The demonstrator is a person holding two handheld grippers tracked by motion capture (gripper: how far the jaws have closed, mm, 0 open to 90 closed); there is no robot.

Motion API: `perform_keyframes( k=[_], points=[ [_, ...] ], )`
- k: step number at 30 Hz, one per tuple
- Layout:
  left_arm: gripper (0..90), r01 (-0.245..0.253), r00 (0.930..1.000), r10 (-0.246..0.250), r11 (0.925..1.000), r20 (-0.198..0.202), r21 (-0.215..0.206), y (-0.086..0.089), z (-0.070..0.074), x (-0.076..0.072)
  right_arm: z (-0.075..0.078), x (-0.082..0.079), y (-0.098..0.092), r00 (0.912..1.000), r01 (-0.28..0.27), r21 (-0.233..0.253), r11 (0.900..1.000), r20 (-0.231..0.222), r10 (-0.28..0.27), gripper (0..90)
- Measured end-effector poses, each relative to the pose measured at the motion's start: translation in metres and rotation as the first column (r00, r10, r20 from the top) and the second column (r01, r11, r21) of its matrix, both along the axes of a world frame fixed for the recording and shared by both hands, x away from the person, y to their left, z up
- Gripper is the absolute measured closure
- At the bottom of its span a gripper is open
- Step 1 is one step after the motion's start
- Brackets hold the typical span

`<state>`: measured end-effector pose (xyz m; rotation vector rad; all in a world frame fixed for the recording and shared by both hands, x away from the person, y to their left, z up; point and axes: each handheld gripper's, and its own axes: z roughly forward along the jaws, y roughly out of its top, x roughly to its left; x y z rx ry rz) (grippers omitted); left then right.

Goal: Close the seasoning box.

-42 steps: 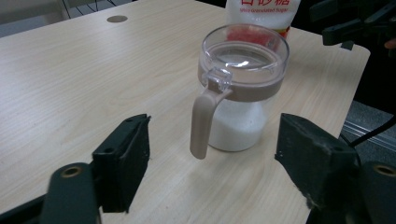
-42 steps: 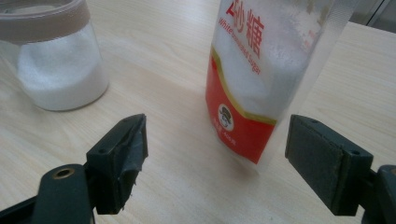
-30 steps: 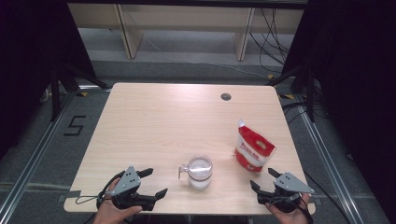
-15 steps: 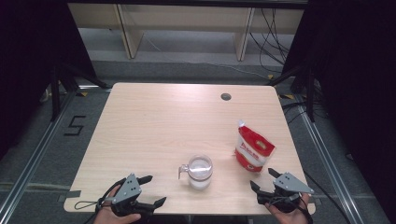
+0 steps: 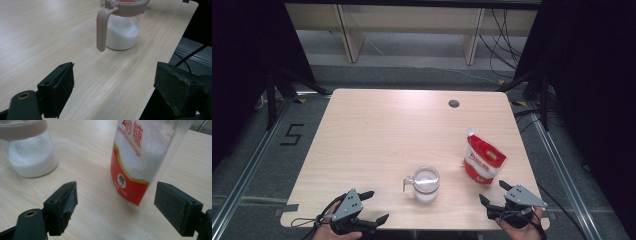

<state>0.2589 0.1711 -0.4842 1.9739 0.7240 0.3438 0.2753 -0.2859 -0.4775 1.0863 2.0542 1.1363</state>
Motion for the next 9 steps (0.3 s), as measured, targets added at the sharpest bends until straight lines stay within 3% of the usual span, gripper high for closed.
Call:
perform_keyframes(
  k=[3, 6, 7, 9],
  points=[
    [15.9, 0.001, 1.0000, -0.001, 0.9999, 0.004, 0.013, 0.0006, -0.0004, 0.0010, -0.0003, -0.0020, 0.0018, 0.9992, 0.015, 0.030, 0.999, -0.039, -0.014, 19.3],
    [15.9, 0.001, 0.9998, -0.001, 0.9999, 0.022, 0.014, 0.0020, -0.0005, 0.0030, -0.0009, -0.0006, 0.0007, 0.9996, 0.006, 0.018, 1.000, -0.026, -0.006, 18.8],
    [15.9, -0.016, 0.9999, 0.016, 0.9999, 0.005, -0.001, 0.0014, -0.0014, 0.0020, -0.0010, 0.0000, 0.0003, 0.9996, 0.002, 0.023, 1.000, -0.028, -0.001, 18.7],
    [15.9, -0.011, 0.9997, 0.010, 0.9996, 0.021, 0.026, 0.0036, -0.0005, 0.0038, -0.0012, 0.0002, 0.0003, 0.9996, 0.001, 0.024, 1.000, -0.029, -0.001, 18.7]
  ],
)
